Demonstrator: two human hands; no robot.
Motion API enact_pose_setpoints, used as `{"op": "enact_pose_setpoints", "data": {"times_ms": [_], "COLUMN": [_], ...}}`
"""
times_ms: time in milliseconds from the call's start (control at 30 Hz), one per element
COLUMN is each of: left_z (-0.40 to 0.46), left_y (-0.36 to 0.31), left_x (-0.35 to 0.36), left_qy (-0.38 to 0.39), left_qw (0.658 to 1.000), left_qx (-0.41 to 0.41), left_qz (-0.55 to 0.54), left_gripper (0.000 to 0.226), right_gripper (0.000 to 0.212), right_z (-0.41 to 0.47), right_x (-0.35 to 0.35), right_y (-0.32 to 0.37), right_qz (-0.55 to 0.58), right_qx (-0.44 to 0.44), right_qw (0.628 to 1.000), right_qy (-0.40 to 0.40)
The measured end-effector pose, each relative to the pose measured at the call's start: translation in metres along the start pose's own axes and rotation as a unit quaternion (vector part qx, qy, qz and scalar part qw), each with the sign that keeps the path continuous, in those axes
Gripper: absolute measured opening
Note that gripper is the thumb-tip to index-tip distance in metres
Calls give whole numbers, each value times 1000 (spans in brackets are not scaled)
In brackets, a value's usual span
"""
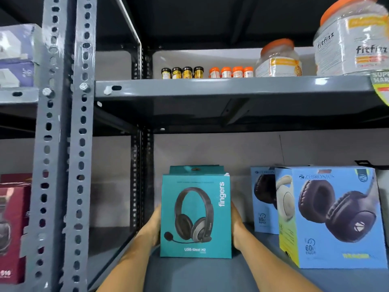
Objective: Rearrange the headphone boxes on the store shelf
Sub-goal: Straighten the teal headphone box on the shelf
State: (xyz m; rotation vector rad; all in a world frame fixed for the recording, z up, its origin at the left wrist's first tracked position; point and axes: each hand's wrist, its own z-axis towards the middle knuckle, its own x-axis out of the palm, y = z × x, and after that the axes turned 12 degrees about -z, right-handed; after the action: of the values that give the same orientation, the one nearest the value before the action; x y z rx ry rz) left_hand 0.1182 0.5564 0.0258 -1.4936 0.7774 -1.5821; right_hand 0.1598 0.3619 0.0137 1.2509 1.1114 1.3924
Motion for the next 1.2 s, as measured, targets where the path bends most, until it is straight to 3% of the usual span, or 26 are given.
{"op": "enact_pose_setpoints", "data": {"times_ms": [233, 533, 900, 1067, 1133, 1200], "left_z": [-38, -87, -104, -110, -116, -127], "left_y": [-1, -4, -4, -7, -11, -16], "left_x": [-2, 6, 11, 12, 7, 7], "left_qy": [10, -15, -21, -25, -53, -69], "left_qw": [1000, 997, 997, 997, 997, 995], "left_qx": [-2, 13, 21, 10, 25, 72], "left_qz": [-9, 70, 65, 68, 54, 28], "left_gripper": [46, 52, 47, 45, 47, 51], "right_gripper": [47, 43, 47, 45, 51, 85], "right_z": [-33, -64, -74, -83, -89, -88], "right_x": [-1, -12, -13, -14, -17, -32], "right_y": [3, 0, 1, 6, 12, 13], "right_qz": [-7, 10, 23, -28, -73, -89], "right_qx": [4, -26, -14, -15, -18, -33], "right_qw": [999, 994, 995, 996, 995, 995], "right_qy": [53, 102, 91, 88, 59, 21]}}
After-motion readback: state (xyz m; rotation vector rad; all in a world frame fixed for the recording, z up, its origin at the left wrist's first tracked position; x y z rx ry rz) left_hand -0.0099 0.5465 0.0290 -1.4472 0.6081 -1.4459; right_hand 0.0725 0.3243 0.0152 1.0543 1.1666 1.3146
